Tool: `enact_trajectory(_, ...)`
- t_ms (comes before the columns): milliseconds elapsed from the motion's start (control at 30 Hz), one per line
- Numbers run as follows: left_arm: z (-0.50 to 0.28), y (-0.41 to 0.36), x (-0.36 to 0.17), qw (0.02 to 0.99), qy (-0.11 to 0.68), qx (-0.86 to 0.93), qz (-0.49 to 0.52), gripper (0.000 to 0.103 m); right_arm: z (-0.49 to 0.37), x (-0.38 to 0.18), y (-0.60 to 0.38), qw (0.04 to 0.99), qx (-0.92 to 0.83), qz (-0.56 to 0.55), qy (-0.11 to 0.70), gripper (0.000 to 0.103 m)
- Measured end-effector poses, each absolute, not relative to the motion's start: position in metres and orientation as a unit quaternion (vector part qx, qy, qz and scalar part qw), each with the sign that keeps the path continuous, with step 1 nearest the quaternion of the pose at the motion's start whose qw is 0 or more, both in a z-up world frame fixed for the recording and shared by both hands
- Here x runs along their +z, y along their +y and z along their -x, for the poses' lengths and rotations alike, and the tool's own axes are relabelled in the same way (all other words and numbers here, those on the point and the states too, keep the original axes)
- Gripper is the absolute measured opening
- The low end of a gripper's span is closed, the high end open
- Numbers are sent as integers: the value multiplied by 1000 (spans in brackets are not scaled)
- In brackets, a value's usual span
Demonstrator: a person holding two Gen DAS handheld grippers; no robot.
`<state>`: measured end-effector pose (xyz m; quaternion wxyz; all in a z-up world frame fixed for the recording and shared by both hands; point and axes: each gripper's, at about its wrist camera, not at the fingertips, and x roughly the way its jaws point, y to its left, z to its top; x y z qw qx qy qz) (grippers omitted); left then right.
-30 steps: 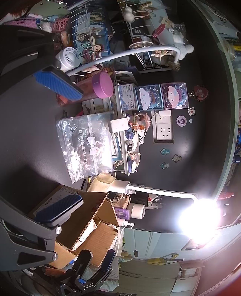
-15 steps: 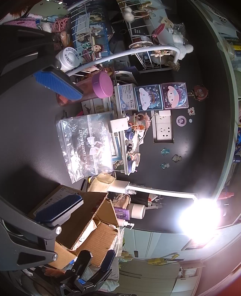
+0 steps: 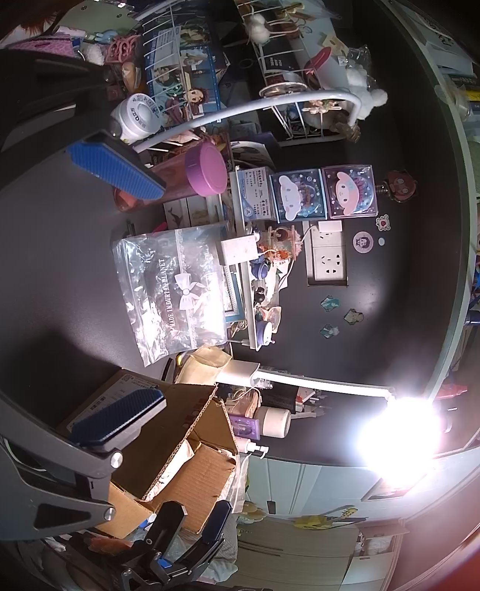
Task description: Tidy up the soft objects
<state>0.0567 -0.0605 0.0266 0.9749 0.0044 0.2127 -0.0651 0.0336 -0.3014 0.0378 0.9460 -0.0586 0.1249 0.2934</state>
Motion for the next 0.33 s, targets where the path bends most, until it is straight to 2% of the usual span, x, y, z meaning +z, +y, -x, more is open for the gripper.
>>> enact_trajectory(333, -57, -60, 26, 975, 214, -64, -5, 102, -34, 37, -301, 946, 292, 57, 125, 95)
